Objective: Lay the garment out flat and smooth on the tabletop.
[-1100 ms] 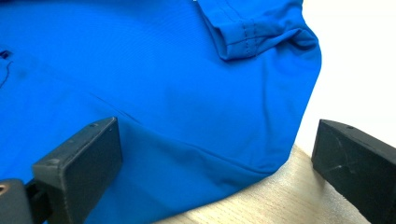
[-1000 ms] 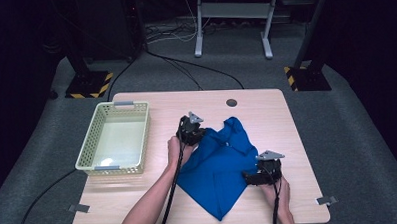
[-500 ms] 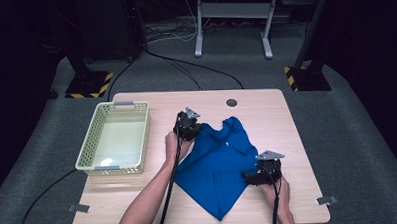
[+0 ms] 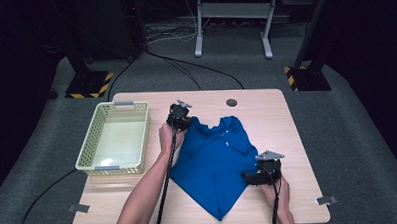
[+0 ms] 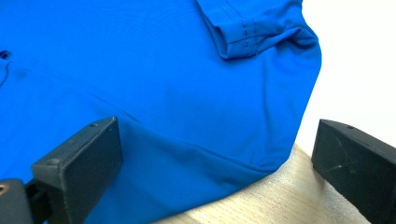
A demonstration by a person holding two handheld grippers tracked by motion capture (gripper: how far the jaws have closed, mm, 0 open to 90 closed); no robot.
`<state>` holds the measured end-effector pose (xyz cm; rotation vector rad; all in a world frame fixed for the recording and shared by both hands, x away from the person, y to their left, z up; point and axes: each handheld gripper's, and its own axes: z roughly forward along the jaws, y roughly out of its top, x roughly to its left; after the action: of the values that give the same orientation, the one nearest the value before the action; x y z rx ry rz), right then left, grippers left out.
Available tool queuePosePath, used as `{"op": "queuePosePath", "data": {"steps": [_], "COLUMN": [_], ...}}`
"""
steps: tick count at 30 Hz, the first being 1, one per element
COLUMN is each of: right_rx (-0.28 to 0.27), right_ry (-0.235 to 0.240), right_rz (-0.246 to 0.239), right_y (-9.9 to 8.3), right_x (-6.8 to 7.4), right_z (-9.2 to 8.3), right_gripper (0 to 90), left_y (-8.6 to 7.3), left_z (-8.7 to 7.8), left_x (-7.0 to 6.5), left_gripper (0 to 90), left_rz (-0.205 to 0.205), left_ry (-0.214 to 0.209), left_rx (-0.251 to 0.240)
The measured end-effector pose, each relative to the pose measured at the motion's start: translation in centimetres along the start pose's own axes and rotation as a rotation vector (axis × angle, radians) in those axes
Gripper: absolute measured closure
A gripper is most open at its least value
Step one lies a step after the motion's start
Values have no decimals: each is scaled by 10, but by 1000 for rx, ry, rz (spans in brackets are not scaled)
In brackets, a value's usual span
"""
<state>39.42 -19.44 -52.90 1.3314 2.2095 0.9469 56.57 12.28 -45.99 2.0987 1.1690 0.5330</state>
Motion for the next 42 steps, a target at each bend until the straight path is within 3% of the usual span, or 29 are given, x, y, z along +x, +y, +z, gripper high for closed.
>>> {"op": "queuePosePath", "data": {"steps": [3, 6, 10, 11, 12, 15, 17, 21, 27, 36, 42], "right_rx": [0, 1, 0, -1, -1, -1, 0, -1, 0, 0, 0], "right_ry": [2, 1, 0, 0, 0, 1, 2, 2, 2, 2, 2], "right_rz": [-3, -1, -1, -3, -3, -3, -1, -6, -2, -2, -2], "right_y": [0, 0, 0, 0, 0, 0, 0, 0, 0, 0, 0], "right_x": [0, 0, 0, 0, 0, 0, 0, 0, 0, 0, 0], "right_z": [0, 0, 0, 0, 0, 0, 0, 0, 0, 0, 0], "right_gripper": [10, 10, 10, 10, 10, 10, 10, 10, 10, 10, 11], "left_y": [3, 0, -10, -13, -16, -24, -28, -38, -54, -93, -126], "left_z": [8, 19, 30, 31, 32, 23, 15, -1, -22, -55, -63], "left_x": [7, 12, 24, 26, 28, 31, 27, 17, -7, -52, -82], "left_gripper": [861, 856, 833, 779, 779, 597, 484, 310, 184, 139, 81], "left_rz": [-23, -20, -77, -91, -103, -149, -139, -134, -96, -23, -4], "left_ry": [16, 52, 74, 75, 76, 64, 77, 39, -40, -128, -140], "left_rx": [17, 73, 127, 140, 149, 135, 111, 59, 19, -19, -7]}}
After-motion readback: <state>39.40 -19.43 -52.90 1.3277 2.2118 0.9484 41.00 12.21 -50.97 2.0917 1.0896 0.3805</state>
